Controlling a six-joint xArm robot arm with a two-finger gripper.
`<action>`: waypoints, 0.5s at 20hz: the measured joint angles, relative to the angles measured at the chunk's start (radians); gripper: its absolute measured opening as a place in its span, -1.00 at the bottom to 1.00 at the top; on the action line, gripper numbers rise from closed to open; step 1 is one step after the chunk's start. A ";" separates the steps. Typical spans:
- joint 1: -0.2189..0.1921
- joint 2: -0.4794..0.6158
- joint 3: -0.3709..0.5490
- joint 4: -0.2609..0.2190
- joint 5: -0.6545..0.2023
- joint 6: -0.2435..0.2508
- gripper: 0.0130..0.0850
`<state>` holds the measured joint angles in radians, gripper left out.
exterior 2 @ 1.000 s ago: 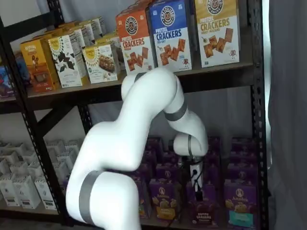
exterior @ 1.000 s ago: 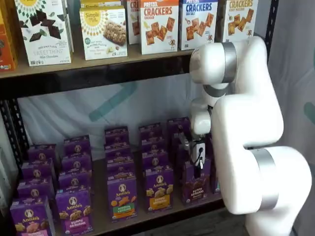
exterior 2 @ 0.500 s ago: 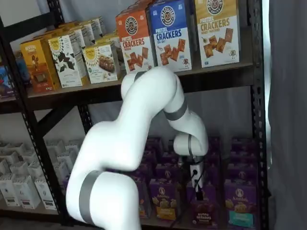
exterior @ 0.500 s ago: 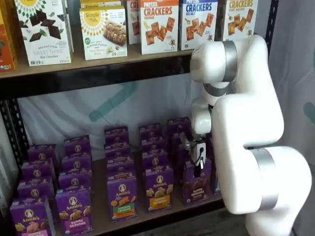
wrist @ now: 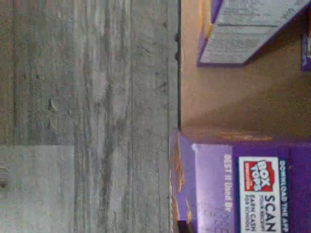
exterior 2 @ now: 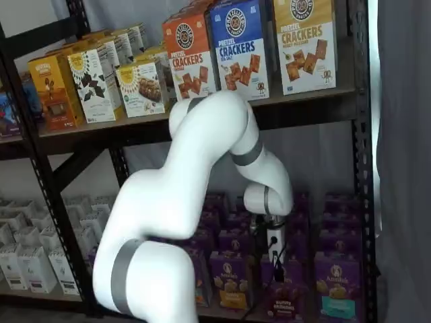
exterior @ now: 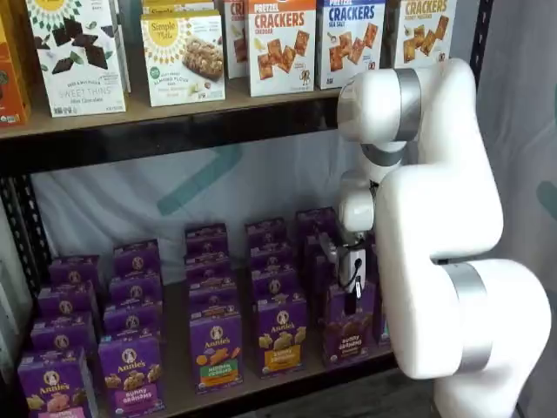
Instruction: Pick up the purple box with a brown patch in the center, on the bottom shelf, the fifth box from the left
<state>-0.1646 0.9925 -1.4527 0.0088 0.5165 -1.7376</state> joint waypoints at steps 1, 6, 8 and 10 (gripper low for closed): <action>-0.001 -0.007 0.007 0.026 0.003 -0.023 -0.56; 0.002 -0.051 0.061 0.108 -0.016 -0.095 -0.56; 0.005 -0.075 0.096 0.134 -0.035 -0.116 -0.56; 0.010 -0.110 0.152 0.167 -0.074 -0.142 -0.56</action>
<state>-0.1548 0.8828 -1.3009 0.1753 0.4430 -1.8799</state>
